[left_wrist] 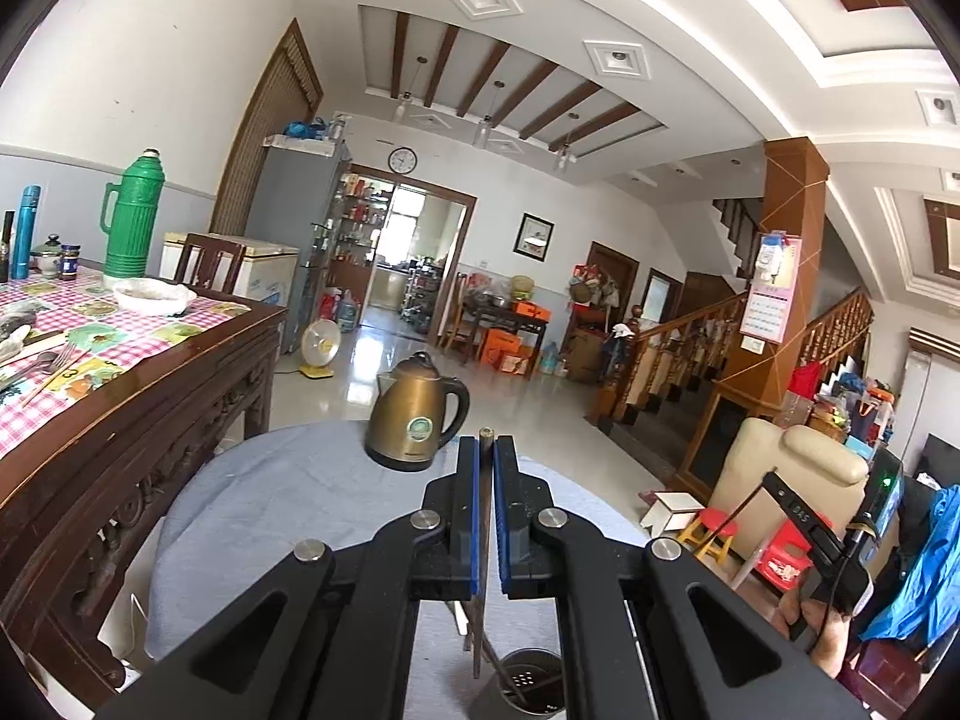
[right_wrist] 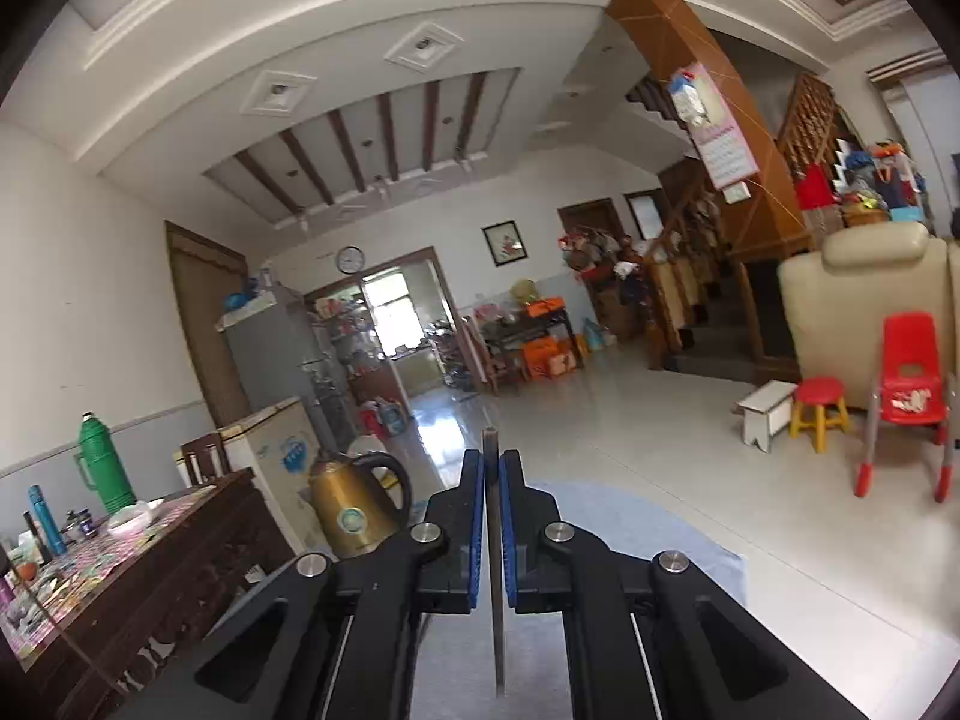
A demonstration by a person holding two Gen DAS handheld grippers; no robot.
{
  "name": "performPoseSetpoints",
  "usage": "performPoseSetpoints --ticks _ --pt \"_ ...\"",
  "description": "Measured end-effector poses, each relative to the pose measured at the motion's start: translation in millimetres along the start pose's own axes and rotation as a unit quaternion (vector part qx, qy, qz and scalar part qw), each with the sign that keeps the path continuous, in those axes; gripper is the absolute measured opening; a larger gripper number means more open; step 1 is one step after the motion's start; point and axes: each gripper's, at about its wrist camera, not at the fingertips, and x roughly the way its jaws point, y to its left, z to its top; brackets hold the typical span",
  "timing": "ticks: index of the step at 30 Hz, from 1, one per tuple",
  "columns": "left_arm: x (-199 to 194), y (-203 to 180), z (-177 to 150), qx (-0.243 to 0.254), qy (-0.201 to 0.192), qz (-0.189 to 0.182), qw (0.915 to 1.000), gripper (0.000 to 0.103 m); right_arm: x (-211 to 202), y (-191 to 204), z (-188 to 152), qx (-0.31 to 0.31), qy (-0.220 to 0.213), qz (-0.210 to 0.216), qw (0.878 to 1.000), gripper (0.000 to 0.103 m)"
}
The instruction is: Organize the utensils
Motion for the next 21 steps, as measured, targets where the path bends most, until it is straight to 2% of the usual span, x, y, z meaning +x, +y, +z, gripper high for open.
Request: performPoseSetpoints --ticks 13,21 --pt "5.2 -16.2 -5.4 -0.001 0.011 -0.032 0.9994 0.004 -14.7 58.2 -0.6 -0.031 -0.013 0.074 0.997 0.006" --pt "12.1 -19.4 -12.8 -0.01 0.027 -0.037 0.9989 0.004 -24.3 100.6 7.9 -0.043 -0.033 0.129 0.99 0.006"
